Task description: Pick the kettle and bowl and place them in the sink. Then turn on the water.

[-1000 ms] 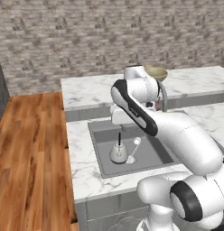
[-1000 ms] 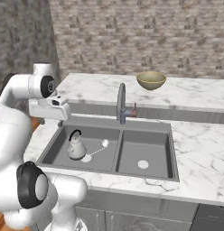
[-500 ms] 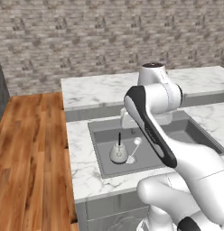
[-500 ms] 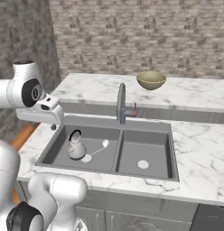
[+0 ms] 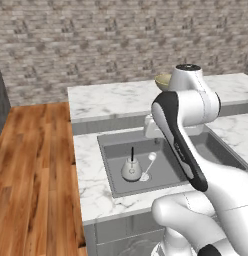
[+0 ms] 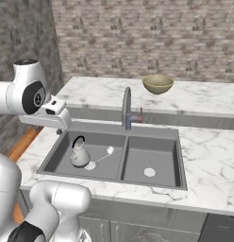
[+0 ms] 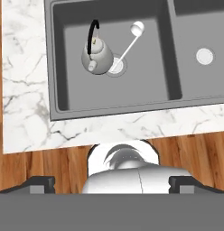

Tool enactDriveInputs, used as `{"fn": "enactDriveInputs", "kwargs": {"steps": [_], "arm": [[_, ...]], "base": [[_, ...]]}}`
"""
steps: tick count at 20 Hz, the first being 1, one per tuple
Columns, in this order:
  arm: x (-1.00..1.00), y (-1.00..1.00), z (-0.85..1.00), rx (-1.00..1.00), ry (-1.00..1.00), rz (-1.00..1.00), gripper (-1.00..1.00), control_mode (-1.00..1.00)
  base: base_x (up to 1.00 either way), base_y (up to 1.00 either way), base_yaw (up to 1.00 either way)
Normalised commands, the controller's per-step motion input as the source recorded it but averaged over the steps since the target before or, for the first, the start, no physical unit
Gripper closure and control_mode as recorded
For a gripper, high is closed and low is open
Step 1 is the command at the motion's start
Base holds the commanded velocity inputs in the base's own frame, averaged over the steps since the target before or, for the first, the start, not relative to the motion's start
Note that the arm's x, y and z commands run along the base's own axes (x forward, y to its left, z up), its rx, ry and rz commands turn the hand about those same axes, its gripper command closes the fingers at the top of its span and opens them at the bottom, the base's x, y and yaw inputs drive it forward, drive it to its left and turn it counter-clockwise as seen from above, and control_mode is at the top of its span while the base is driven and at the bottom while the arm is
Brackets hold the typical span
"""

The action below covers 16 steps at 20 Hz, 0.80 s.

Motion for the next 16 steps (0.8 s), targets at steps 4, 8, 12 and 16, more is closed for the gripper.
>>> {"fn": "enactDriveInputs", "kwargs": {"steps": [4, 8, 12, 16], "arm": [[0.0, 0.0, 0.0, 0.0, 0.0, 0.0, -1.0, -1.0], [0.0, 0.0, 0.0, 0.0, 0.0, 0.0, -1.0, -1.0], [0.0, 0.0, 0.0, 0.0, 0.0, 0.0, -1.0, -1.0], [0.0, 0.0, 0.0, 0.0, 0.0, 0.0, -1.0, 1.0]], "base": [[0.0, 0.0, 0.0], [0.0, 0.0, 0.0], [0.0, 0.0, 0.0], [-0.29, 0.08, 0.0]]}}
